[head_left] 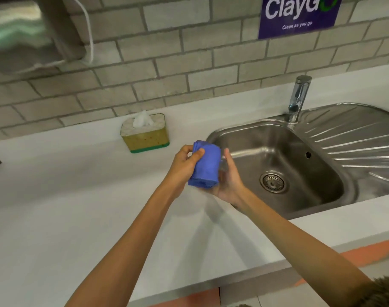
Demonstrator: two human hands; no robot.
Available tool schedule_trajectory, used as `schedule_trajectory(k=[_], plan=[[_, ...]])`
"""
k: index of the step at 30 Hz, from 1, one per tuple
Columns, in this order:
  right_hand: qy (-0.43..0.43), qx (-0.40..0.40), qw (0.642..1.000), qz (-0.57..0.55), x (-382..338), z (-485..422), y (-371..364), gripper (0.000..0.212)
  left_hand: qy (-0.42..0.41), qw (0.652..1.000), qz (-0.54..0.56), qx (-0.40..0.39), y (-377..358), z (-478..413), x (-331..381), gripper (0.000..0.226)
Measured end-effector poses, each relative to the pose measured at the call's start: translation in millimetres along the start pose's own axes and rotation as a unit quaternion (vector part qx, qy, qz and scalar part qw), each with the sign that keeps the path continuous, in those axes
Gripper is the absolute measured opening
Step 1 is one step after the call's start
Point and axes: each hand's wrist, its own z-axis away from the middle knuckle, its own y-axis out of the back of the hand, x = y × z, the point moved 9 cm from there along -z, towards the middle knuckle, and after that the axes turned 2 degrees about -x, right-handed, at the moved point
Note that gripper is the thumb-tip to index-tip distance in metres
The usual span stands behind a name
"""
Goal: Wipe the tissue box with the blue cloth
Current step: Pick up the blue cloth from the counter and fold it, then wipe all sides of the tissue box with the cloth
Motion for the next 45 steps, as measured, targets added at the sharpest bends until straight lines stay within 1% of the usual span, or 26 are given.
schedule_trajectory(k=[2, 5, 8, 10, 11, 12, 13, 14, 15, 16, 17, 19, 20, 22, 24, 25, 26, 27, 29, 31, 33, 35, 38, 40, 43, 45], plan=[[-0.014, -0.038, 0.999, 0.004, 6.6, -10.1, -16.2, 0.067, -0.023, 0.997, -0.047, 0.062, 33.7, -3.8, -1.8, 0.014], [-0.025, -0.039, 0.997, 0.064, 17.1, -26.0, -35.6, 0.053, -0.059, 0.977, -0.135, 0.152, 83.4, -7.0, -3.9, 0.016], [-0.045, -0.046, 0.989, 0.134, 27.6, -41.5, -57.6, 0.040, -0.059, 0.971, -0.163, 0.164, 114.1, -14.0, -10.4, 0.007], [-0.059, -0.044, 0.983, 0.167, 31.7, -49.5, -67.9, 0.038, -0.056, 0.971, -0.152, 0.175, 130.4, -16.4, -15.7, 0.011], [-0.063, -0.042, 0.981, 0.179, 33.3, -55.3, -74.1, 0.037, -0.047, 0.974, -0.126, 0.183, 141.2, -16.6, -19.5, 0.015], [-0.064, -0.041, 0.979, 0.188, 34.4, -61.7, -79.5, 0.037, -0.026, 0.981, -0.077, 0.179, 150.1, -17.7, -26.4, 0.022], [-0.065, -0.043, 0.977, 0.196, 35.4, -68.6, -85.7, 0.037, 0.007, 0.989, -0.006, 0.146, 153.8, -20.2, -35.9, 0.032], [-0.066, -0.046, 0.975, 0.205, 36.2, -75.9, -92.5, 0.037, 0.045, 0.992, 0.081, 0.088, 151.7, -23.2, -47.3, 0.043], [-0.069, -0.052, 0.972, 0.220, 37.4, -82.9, -100.3, 0.038, 0.076, 0.981, 0.174, 0.032, 147.8, -23.6, -55.8, 0.054], [-0.073, -0.057, 0.965, 0.245, 38.9, -90.1, -108.2, 0.038, 0.098, 0.962, 0.255, -0.003, 146.0, -22.9, -61.4, 0.062], [-0.076, -0.062, 0.956, 0.277, 40.1, -96.6, -115.9, 0.038, 0.112, 0.941, 0.319, -0.018, 146.5, -23.2, -65.7, 0.067], [-0.067, -0.064, 0.930, 0.356, 41.1, -109.8, -129.3, 0.036, 0.129, 0.903, 0.409, -0.026, 149.0, -27.3, -73.6, 0.071], [-0.051, -0.055, 0.912, 0.403, 39.7, -116.6, -134.2, 0.037, 0.131, 0.887, 0.441, -0.028, 150.5, -30.6, -76.4, 0.068], [0.018, -0.014, 0.864, 0.503, 29.2, -132.0, -139.6, 0.044, 0.132, 0.864, 0.485, -0.025, 155.3, -37.7, -80.0, 0.058], [0.105, 0.031, 0.793, 0.599, 11.6, -142.8, -145.2, 0.042, 0.144, 0.855, 0.499, -0.014, 164.2, -46.3, -88.0, 0.048], [0.127, 0.050, 0.763, 0.632, 4.7, -146.9, -146.1, 0.042, 0.152, 0.855, 0.495, -0.011, 169.0, -50.5, -93.1, 0.044], [0.136, 0.063, 0.750, 0.645, -0.6, -151.7, -144.1, 0.043, 0.159, 0.857, 0.491, -0.007, 174.2, -54.5, -98.9, 0.042], [0.137, 0.075, 0.754, 0.638, -6.1, -156.7, -139.1, 0.046, 0.166, 0.857, 0.487, -0.001, 180.7, -57.9, -105.4, 0.041], [0.144, 0.114, 0.778, 0.601, -22.6, -167.4, -119.8, 0.048, 0.177, 0.860, 0.478, 0.026, 199.3, -63.1, -117.9, 0.039], [0.160, 0.149, 0.792, 0.571, -41.4, -178.4, -96.6, 0.041, 0.172, 0.866, 0.466, 0.067, 224.5, -70.4, -127.7, 0.038], [0.160, 0.161, 0.799, 0.557, -53.4, -192.7, -75.7, 0.035, 0.155, 0.877, 0.441, 0.114, 250.9, -84.4, -134.0, 0.037], [0.137, 0.166, 0.802, 0.557, -57.9, -207.8, -60.2, 0.047, 0.137, 0.891, 0.401, 0.162, 273.1, -101.7, -133.8, 0.034], [0.104, 0.161, 0.804, 0.562, -56.8, -229.9, -50.3, 0.059, 0.115, 0.907, 0.339, 0.222, 292.4, -127.7, -125.0, 0.042], [0.087, 0.146, 0.810, 0.561, -53.0, -243.3, -49.2, 0.062, 0.097, 0.919, 0.303, 0.232, 296.5, -146.9, -117.4, 0.043], [0.082, 0.115, 0.826, 0.546, -47.3, -256.4, -51.6, 0.061, 0.096, 0.933, 0.257, 0.235, 293.6, -172.9, -111.5, 0.047], [0.101, 0.091, 0.816, 0.562, -45.8, -260.4, -57.3, 0.054, 0.090, 0.943, 0.221, 0.232, 290.1, -186.8, -108.3, 0.042]])
